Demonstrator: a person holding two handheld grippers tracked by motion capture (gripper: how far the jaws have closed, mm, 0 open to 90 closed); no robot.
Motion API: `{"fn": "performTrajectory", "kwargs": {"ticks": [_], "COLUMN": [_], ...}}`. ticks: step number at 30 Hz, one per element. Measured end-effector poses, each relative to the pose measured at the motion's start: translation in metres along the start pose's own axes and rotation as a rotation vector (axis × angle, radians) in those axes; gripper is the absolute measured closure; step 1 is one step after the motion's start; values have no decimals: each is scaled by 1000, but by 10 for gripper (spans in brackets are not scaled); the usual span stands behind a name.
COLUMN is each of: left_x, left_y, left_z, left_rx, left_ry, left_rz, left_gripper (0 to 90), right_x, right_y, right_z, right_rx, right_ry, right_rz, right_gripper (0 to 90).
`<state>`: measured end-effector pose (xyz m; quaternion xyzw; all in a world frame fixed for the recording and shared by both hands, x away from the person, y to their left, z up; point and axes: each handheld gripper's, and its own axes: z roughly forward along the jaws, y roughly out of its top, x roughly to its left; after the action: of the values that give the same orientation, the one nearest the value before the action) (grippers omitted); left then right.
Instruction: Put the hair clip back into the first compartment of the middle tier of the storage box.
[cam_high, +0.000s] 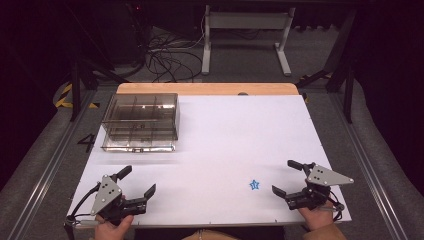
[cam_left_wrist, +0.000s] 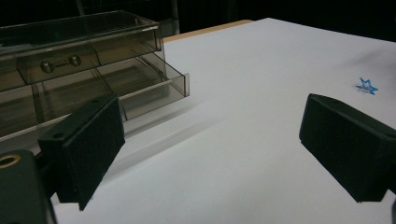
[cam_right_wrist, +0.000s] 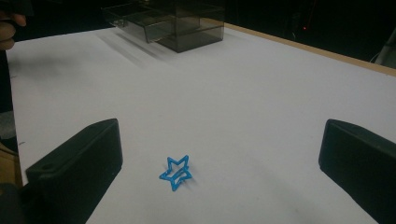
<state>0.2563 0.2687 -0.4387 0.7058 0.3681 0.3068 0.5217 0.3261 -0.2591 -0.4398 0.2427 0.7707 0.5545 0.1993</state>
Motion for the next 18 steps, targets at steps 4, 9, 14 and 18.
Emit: {"fn": "performTrajectory", "kwargs": {"ticks": [4, 9, 14, 18], "left_x": [1, 1, 0, -2], "left_y": [0, 0, 1, 4], "left_z": [1, 2, 3, 7], "left_rx": [4, 8, 19, 38], "left_ry": [-2, -5, -11, -20], "left_rz": [-4, -5, -5, 10], "left_gripper": [76, 77, 77, 77], "right_x": [0, -1, -1, -1], "right_y": [0, -1, -1, -1], "right_z": [1, 0, 1, 0], "right_rx": [6, 4, 5, 6], "right_ry": [1, 1, 2, 4], "right_rz": [1, 8, 13, 15], "right_gripper": [3, 4, 4, 5]}}
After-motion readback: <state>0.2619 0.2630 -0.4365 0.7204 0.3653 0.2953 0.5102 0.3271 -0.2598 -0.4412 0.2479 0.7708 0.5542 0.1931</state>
